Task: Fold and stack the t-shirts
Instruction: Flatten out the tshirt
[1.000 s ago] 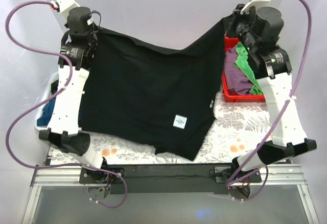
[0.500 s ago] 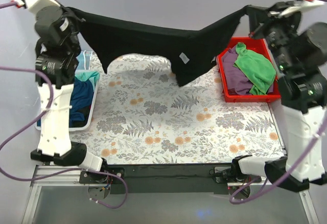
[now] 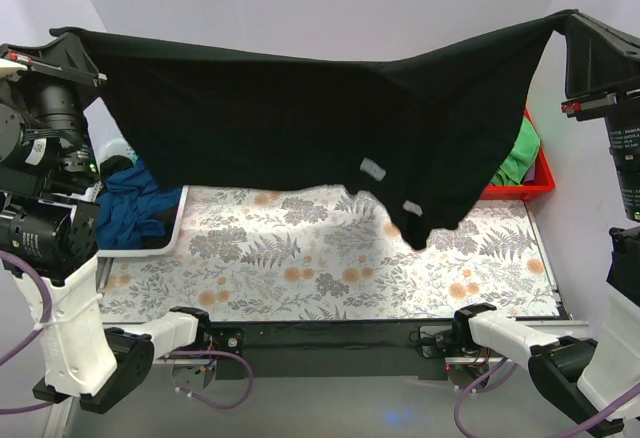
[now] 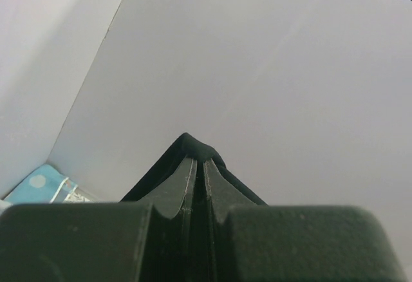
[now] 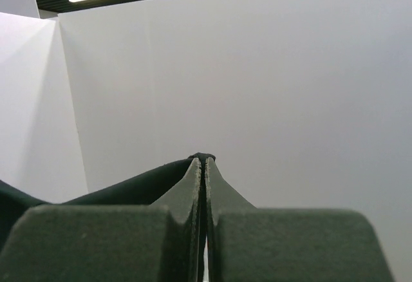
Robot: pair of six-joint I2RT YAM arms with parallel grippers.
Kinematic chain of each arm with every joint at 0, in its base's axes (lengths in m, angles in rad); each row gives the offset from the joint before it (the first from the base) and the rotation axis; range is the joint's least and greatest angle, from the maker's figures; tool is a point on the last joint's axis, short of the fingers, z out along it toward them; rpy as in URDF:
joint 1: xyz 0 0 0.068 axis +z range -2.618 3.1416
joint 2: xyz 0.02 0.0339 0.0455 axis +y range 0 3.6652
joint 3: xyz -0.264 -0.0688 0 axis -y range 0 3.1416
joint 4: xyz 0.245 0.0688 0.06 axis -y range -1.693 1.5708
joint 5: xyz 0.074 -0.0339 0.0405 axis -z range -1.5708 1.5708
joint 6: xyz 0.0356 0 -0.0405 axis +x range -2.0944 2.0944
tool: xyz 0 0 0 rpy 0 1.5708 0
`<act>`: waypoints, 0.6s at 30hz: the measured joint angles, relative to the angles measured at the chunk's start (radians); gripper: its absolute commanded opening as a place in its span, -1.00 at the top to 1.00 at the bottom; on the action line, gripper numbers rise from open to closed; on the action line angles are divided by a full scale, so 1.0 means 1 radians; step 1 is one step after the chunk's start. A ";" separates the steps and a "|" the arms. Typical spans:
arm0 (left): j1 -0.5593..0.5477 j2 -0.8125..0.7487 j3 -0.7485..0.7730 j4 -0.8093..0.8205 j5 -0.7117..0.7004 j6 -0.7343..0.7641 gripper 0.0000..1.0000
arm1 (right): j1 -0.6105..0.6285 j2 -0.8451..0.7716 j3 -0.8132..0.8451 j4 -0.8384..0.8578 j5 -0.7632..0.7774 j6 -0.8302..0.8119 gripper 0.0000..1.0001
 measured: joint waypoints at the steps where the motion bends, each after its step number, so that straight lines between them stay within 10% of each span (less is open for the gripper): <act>1: 0.000 0.000 0.002 0.007 0.006 -0.001 1.00 | 0.000 0.005 0.007 0.009 -0.003 -0.002 0.97; 18: 0.000 0.441 -0.555 0.127 0.080 -0.156 1.00 | -0.003 0.431 -0.418 0.201 0.127 -0.045 0.97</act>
